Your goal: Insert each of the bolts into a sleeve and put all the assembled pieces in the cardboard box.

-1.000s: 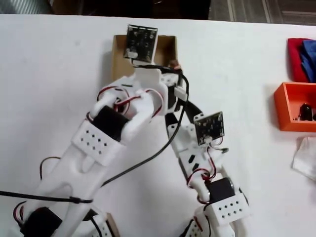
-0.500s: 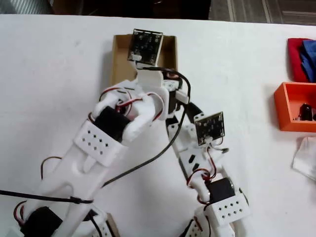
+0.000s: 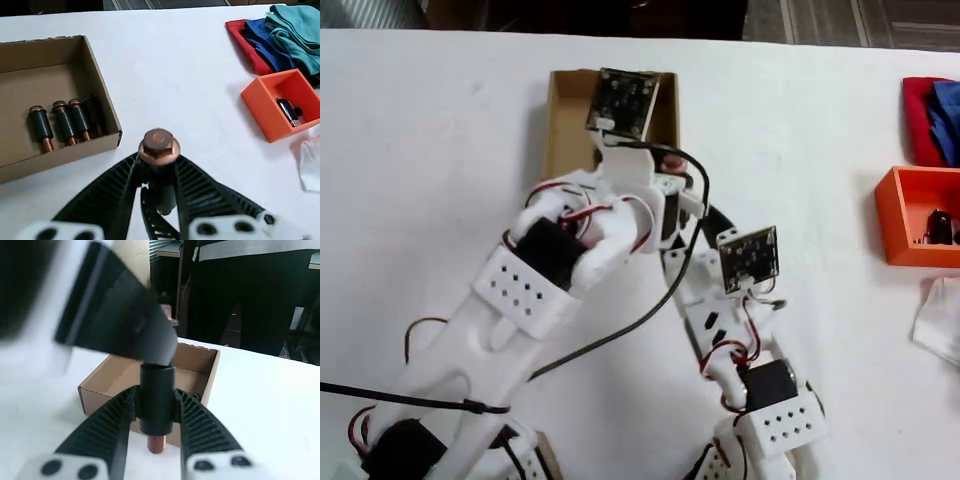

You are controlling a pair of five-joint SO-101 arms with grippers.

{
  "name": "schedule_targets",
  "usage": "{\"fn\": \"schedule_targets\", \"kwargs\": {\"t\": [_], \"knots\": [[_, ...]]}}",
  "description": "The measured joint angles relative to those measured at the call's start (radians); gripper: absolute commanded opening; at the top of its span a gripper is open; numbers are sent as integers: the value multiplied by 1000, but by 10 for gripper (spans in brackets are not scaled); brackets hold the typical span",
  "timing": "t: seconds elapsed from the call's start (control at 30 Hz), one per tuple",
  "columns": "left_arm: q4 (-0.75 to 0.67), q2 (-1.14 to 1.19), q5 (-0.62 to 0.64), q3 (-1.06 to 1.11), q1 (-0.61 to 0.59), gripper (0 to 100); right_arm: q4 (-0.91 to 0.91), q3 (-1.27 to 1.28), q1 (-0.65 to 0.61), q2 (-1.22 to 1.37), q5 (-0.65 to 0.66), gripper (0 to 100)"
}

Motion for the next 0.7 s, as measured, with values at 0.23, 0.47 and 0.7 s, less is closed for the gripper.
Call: {"fn": "schedule_targets", "kwargs": {"t": [0.23,0.47,0.7], "knots": [[0,0,-25,-2,-2,102,0,0,6,0,0,22],[60,-3,-49,-3,34,102,2,2,8,2,0,22],[86,-3,-51,-2,54,102,2,2,17,2,0,22]]}}
